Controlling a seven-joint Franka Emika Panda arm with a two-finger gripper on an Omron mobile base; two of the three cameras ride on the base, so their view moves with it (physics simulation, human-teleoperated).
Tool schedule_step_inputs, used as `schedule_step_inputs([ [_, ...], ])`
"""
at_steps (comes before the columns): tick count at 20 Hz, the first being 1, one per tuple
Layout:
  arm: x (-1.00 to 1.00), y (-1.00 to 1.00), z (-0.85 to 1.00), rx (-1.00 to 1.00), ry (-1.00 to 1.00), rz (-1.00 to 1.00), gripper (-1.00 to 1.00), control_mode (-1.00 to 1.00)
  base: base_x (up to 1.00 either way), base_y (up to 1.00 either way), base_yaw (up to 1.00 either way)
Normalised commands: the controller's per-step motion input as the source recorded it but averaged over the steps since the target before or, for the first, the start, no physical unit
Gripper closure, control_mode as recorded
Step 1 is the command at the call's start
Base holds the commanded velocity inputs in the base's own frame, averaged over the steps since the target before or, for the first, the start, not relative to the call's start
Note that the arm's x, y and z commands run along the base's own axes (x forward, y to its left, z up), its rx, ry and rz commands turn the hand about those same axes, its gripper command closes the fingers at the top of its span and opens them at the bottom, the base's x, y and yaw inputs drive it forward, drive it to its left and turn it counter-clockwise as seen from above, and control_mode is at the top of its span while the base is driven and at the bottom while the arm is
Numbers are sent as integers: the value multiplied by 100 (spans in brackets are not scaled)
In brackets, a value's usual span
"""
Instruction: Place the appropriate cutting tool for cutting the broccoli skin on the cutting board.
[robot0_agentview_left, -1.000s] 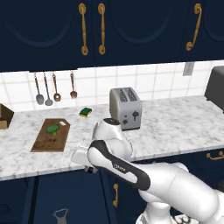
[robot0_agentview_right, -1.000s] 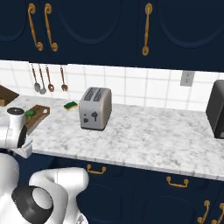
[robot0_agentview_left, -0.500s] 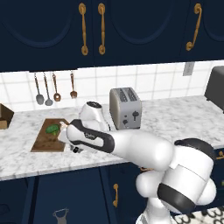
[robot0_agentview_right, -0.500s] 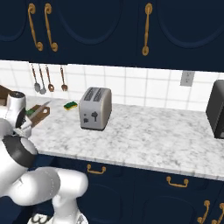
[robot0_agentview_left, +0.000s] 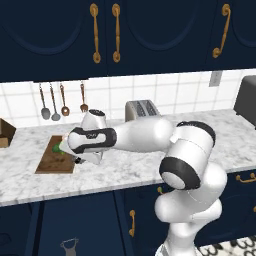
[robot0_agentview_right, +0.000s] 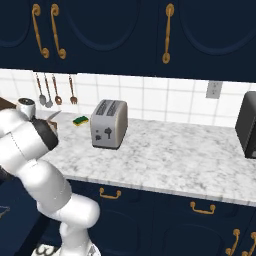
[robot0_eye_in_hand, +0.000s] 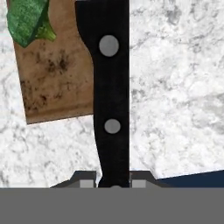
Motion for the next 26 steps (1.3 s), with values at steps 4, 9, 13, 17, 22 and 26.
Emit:
schedule_step_inputs([
  [4,74,49,-30,0,1,0,100,-100,0,0,0],
  [9,37,30,-23,-1,0,0,100,-100,0,0,0],
  [13,3,24,-11,0,0,0,100,-100,0,0,0],
  [17,31,0,-9,0,0,0,100,-100,0,0,0],
  [22,31,0,-28,0,0,0,100,-100,0,0,0],
  [26,25,1,-39,0,1,0,-100,-100,0,0,0],
])
